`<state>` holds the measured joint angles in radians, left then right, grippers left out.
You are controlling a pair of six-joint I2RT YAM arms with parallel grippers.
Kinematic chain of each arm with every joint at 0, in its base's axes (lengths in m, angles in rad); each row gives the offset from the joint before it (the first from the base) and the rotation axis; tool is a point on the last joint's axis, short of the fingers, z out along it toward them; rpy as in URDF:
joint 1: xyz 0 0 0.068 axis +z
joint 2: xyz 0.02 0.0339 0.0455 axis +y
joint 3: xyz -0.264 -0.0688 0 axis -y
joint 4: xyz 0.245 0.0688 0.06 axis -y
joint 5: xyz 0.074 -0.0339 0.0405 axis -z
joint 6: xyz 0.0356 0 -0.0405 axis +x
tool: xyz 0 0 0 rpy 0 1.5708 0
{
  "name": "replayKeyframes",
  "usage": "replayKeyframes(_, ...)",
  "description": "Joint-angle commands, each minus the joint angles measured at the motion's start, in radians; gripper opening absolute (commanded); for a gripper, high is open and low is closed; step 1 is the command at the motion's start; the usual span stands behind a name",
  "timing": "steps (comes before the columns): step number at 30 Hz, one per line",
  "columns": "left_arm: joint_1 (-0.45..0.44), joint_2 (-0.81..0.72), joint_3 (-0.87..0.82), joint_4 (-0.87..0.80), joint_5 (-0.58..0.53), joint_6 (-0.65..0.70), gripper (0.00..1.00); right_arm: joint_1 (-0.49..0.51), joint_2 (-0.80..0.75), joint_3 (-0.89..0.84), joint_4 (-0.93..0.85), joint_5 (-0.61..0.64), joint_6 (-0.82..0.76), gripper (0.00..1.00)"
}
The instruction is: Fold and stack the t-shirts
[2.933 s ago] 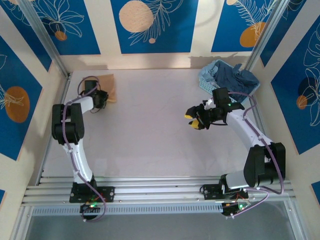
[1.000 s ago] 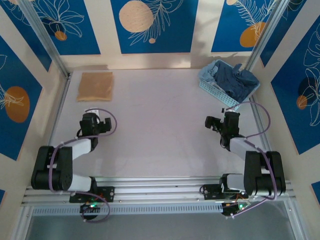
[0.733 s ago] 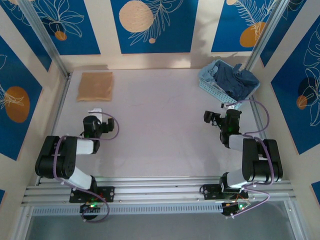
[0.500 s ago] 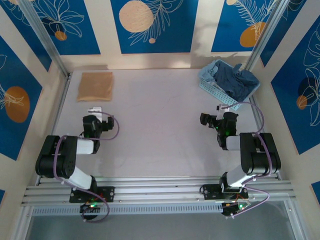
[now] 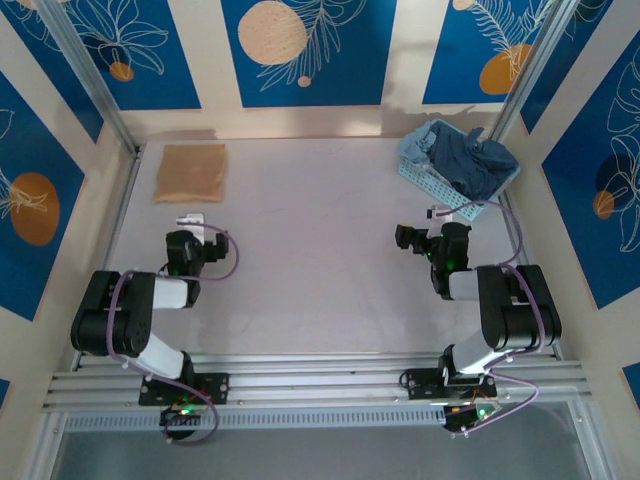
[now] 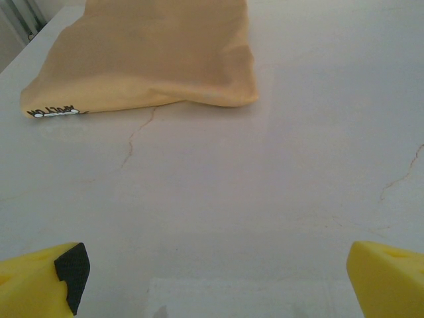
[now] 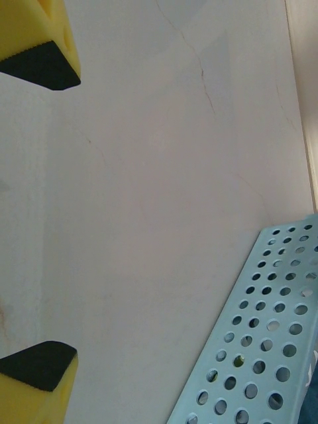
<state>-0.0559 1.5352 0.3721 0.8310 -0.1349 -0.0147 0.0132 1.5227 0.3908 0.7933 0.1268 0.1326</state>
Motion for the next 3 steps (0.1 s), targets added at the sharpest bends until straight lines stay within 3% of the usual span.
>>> replayKeyframes(1, -0.012, 0.002, 0.013, 0.035, 0.001, 0.025, 1.0, -0.004, 0.003, 0.023, 0.021, -0.006, -0.031, 0.99)
replayKeyframes(3, -0.012, 0.001, 0.013, 0.033, 0.0, 0.025, 1.0, -0.005, 0.001, 0.019, 0.027, -0.007, -0.03, 0.99)
